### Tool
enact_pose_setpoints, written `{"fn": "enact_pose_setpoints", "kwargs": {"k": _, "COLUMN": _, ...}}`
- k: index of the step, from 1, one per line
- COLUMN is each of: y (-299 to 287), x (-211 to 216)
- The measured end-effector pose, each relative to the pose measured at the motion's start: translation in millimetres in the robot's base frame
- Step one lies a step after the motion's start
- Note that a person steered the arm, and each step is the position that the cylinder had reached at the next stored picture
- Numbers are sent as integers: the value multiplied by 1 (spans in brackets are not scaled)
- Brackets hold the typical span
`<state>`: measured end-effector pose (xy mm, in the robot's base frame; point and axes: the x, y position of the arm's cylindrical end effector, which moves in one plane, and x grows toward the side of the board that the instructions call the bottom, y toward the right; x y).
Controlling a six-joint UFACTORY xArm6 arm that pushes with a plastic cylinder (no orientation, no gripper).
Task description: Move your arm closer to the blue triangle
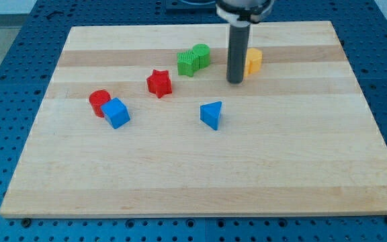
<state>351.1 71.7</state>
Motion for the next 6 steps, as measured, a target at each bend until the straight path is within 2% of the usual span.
{"fn": "enact_pose_setpoints", "kwargs": {"k": 1, "y": 15, "x": -14}}
{"fn": "enact_pose_setpoints", "kwargs": {"k": 2, "y": 51, "x": 22}}
{"fn": "enact_pose_setpoints", "kwargs": {"k": 3, "y": 59, "x": 59}}
{"fn": "enact_pose_setpoints", "kwargs": {"k": 4, "y": 10, "x": 102}}
{"fn": "enact_pose_setpoints", "kwargs": {"k": 6, "y": -83, "x": 108}}
